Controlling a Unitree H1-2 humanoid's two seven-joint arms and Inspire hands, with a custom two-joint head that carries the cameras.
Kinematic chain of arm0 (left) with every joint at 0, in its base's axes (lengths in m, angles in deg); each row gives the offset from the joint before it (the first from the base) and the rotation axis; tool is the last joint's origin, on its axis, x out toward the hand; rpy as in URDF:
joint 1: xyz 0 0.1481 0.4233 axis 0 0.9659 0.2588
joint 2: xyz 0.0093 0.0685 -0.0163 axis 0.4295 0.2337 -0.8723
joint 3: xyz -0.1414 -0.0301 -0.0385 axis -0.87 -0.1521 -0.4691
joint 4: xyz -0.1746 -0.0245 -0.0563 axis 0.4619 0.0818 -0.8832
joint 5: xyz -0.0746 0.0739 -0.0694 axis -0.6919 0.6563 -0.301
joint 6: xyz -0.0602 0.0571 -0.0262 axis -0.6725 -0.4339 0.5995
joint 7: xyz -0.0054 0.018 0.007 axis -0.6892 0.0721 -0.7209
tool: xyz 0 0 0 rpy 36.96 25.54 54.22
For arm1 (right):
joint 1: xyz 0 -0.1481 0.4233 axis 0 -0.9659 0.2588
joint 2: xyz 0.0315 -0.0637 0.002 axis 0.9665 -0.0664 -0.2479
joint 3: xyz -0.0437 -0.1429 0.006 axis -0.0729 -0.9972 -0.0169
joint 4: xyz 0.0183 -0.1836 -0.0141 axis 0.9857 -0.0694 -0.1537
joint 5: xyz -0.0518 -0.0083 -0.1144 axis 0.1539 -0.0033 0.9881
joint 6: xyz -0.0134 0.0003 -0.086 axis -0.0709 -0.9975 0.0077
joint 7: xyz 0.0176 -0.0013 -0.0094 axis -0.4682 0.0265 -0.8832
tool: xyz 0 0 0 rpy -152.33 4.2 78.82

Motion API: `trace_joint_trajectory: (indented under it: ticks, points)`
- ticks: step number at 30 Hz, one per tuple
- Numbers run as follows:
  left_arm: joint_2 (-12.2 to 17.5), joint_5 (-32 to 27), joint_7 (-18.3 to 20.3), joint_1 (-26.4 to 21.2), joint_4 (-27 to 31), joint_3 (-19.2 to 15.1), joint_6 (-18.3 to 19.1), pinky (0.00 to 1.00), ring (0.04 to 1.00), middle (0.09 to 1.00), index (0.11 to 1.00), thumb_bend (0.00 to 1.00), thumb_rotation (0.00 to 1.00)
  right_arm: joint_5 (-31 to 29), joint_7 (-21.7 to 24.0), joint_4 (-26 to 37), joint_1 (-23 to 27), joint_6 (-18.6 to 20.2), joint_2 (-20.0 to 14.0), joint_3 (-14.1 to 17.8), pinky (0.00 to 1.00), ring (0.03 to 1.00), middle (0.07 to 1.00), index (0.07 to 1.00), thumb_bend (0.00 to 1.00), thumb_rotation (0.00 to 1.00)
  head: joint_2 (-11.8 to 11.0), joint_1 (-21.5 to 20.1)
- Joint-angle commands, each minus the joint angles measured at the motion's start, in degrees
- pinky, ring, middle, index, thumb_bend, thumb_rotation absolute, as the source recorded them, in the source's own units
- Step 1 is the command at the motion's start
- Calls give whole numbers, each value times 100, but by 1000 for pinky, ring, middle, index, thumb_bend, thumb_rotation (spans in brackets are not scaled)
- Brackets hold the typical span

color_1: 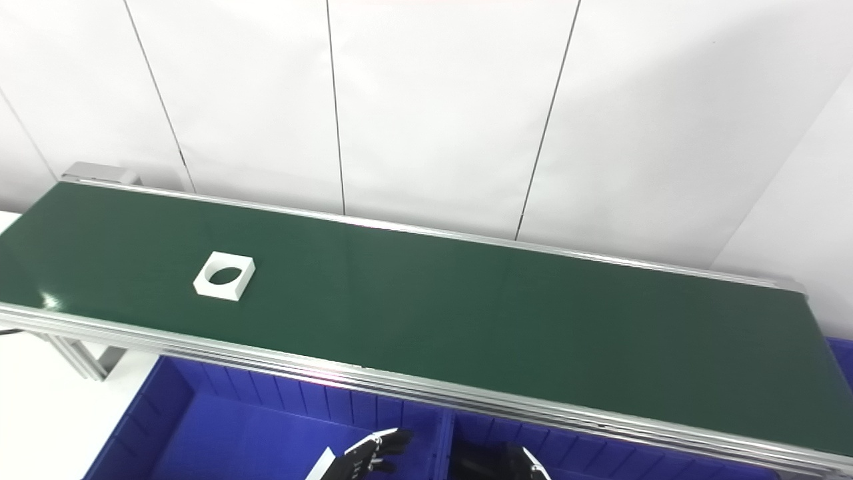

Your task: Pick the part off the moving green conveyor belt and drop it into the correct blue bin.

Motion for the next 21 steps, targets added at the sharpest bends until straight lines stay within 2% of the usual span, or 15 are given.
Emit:
trace_joint_trajectory:
  ticks: [1, 5, 11, 14, 16, 19, 21]
  points:
    - [-39, -33, 4, -91, 104, -11, -214, 719, 811, 823, 804, 964, 950, 7, -75, 97, 73, -300, -11, -2, 898, 906, 900, 886, 934, 1000, 8, 0]
    - [-7, -28, 19, -76, 249, 15, -214, 712, 798, 807, 795, 963, 934, -5, -60, 110, 67, -300, -17, 1, 906, 913, 902, 886, 928, 1000, 19, 21]
    - [322, 387, -145, -111, 1120, 230, -214, 718, 755, 771, 765, 977, 923, -44, -25, 107, 62, -300, -17, 32, 903, 909, 898, 884, 920, 1000, 2, 55]
    - [441, 591, -297, -156, 1600, 227, -214, 694, 754, 763, 751, 966, 879, -48, -8, 93, 81, -300, -22, 29, 902, 909, 897, 884, 919, 1000, 1, 71]
    - [491, 615, -358, -274, 1838, 141, -213, 672, 751, 759, 747, 951, 772, -48, -2, 68, 101, -300, -19, 28, 902, 907, 894, 883, 923, 1000, -2, 90]
    - [605, 848, -525, -563, 1995, 27, -213, 695, 737, 754, 742, 872, 499, -72, 25, 36, 123, -300, 3, 41, 895, 901, 889, 880, 920, 1000, -32, 97]
    - [749, 1122, -621, -854, 2033, -51, -214, 721, 747, 769, 754, 853, 428, -84, 32, 9, 139, -300, 22, 48, 894, 900, 890, 880, 915, 1000, -50, 81]
